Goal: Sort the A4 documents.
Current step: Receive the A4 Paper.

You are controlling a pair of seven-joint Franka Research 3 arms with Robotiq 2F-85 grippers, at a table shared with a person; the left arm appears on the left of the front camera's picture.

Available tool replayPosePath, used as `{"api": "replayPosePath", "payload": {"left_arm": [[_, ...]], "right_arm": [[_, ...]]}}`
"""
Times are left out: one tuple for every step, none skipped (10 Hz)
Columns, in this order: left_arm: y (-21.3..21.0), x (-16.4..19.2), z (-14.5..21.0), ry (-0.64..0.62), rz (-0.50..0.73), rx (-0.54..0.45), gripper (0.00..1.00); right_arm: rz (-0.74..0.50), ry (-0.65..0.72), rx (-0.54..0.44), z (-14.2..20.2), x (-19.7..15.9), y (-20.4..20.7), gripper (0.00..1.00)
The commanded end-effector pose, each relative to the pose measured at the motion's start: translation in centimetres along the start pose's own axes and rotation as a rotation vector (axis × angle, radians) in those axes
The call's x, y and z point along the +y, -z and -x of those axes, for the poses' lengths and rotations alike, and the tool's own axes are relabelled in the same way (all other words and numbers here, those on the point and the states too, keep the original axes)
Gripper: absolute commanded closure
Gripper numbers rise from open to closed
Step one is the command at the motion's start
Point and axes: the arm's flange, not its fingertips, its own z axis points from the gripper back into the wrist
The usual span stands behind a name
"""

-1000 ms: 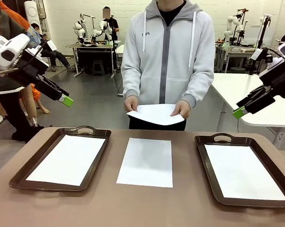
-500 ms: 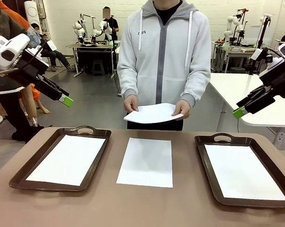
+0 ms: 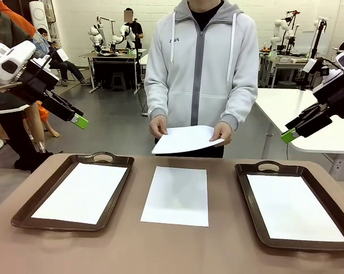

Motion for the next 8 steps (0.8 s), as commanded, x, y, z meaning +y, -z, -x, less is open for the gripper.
{"api": "replayPosePath", "payload": {"left_arm": [[-0.06, 0.02, 0.17, 0.018, 0.005, -0.006, 0.00], [-0.06, 0.02, 0.17, 0.018, 0.005, -0.006, 0.00], [-0.06, 0.02, 0.17, 0.018, 0.005, -0.006, 0.00], [-0.06, 0.02, 0.17, 0.018, 0.005, -0.006, 0.00], [-0.06, 0.02, 0.17, 0.018, 0.005, -0.006, 0.00], [-0.06, 0.02, 0.17, 0.018, 0.005, -0.006, 0.00], [-0.06, 0.02, 0.17, 0.018, 0.005, -0.006, 0.00], [-0.06, 0.02, 0.17, 0.018, 0.005, -0.006, 0.00]], "right_arm": [[0.005, -0.001, 0.005, -0.05, 0.03, -0.01, 0.00], [0.005, -0.001, 0.005, -0.05, 0.03, -0.01, 0.00], [0.005, -0.001, 0.005, -0.05, 0.03, -0.01, 0.00], [0.005, -0.001, 0.005, -0.05, 0.03, -0.01, 0.00], [0.005, -0.001, 0.005, -0.05, 0.03, -0.01, 0.00], [0.005, -0.001, 0.005, -0.05, 0.03, -0.01, 0.00], [0.005, -0.001, 0.005, -0.05, 0.03, -0.01, 0.00], [0.005, -0.001, 0.005, -0.05, 0.03, -0.01, 0.00]]}}
